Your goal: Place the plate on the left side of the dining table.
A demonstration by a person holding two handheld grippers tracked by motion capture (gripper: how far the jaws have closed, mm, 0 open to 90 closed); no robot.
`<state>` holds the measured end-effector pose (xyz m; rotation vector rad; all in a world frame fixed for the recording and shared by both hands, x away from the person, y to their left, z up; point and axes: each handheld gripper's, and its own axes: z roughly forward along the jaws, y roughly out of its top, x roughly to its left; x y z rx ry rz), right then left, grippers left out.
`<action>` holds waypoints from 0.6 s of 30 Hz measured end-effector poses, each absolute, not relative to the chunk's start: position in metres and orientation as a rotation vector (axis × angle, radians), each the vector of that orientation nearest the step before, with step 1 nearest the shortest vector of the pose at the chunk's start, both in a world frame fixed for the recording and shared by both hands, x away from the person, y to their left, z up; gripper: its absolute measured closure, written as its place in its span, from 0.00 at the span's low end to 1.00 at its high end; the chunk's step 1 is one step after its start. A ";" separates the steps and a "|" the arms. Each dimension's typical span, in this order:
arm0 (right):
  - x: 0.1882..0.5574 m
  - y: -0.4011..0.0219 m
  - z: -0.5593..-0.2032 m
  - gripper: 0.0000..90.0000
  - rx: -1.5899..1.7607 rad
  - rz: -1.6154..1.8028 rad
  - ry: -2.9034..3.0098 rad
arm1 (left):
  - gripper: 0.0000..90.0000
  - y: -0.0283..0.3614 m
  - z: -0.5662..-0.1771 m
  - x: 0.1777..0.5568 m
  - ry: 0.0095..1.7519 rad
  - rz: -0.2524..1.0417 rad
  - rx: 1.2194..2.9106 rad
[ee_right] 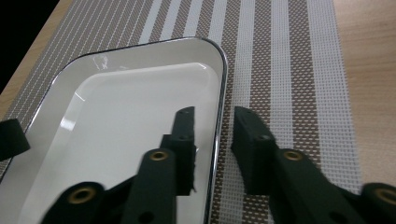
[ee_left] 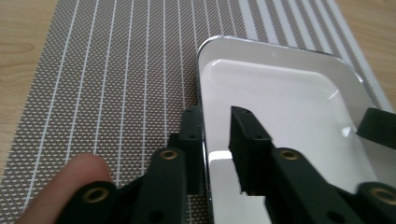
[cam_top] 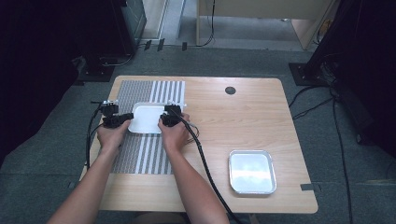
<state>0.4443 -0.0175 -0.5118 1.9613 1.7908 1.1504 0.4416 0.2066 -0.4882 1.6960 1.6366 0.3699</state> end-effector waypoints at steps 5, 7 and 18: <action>0.443 -0.026 -0.511 0.53 1.787 1.101 1.811 | 0.53 0.207 -0.479 0.435 1.619 0.382 1.692; 0.443 -0.031 -0.510 0.51 1.813 1.133 1.826 | 0.38 0.204 -0.477 0.432 1.604 0.418 1.729; 0.426 -0.049 -0.490 0.30 1.689 1.114 1.969 | 0.16 0.197 -0.475 0.409 1.520 0.378 1.774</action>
